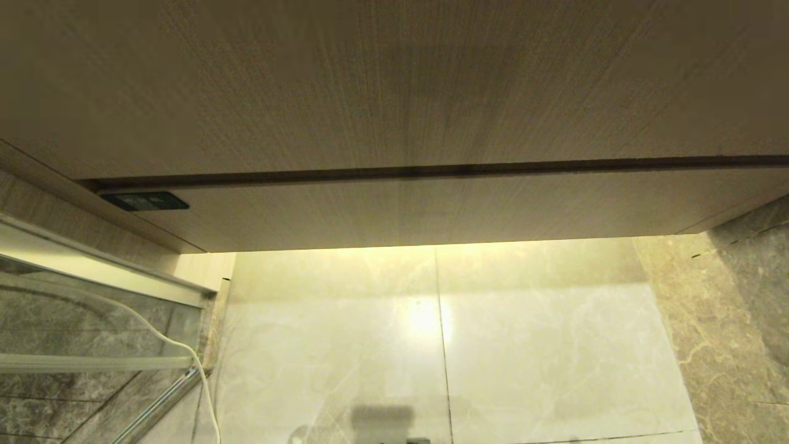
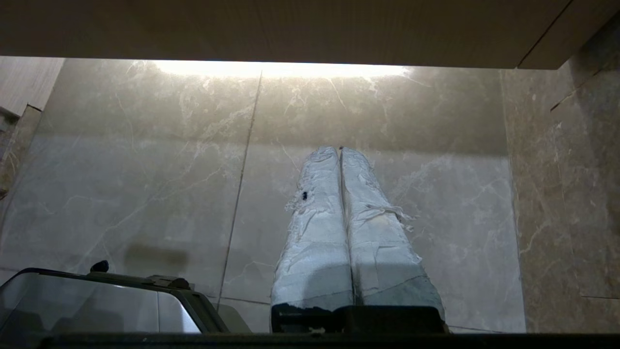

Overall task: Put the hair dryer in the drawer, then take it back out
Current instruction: Pull open the drawer

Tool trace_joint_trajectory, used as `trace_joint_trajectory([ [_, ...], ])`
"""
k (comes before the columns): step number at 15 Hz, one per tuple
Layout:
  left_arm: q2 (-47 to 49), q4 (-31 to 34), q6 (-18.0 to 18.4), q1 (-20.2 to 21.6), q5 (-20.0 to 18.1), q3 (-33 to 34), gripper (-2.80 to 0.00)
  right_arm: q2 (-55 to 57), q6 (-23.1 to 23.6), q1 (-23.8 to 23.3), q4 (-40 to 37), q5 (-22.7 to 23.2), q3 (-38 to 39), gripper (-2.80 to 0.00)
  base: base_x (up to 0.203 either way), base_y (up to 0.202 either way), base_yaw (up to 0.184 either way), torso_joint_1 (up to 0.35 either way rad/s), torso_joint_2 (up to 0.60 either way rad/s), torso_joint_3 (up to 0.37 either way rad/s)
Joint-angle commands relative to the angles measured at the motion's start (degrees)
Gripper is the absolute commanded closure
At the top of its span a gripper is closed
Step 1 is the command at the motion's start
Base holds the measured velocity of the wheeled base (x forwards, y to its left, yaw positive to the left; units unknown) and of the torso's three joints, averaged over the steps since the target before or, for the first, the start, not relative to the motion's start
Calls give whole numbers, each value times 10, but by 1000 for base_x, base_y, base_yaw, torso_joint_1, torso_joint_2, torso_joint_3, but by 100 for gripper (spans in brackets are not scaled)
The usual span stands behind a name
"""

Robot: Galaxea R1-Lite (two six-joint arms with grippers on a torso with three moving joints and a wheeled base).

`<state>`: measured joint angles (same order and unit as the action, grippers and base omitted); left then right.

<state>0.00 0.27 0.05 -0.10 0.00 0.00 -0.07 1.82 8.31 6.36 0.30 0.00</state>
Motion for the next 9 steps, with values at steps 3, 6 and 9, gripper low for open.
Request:
trace_joint_trajectory([
  [3, 0, 0, -1, 0, 0, 1, 0, -22, 0, 0, 1, 0, 23, 0, 0, 0, 0, 0, 0, 0],
  [6, 0, 0, -2, 0, 0, 1, 0, -22, 0, 0, 1, 0, 23, 0, -31, 0, 0, 2, -1, 1],
  [9, 0, -1, -1, 0, 0, 1, 0, -22, 0, 0, 1, 0, 23, 0, -145, 0, 1, 3, 1, 2],
])
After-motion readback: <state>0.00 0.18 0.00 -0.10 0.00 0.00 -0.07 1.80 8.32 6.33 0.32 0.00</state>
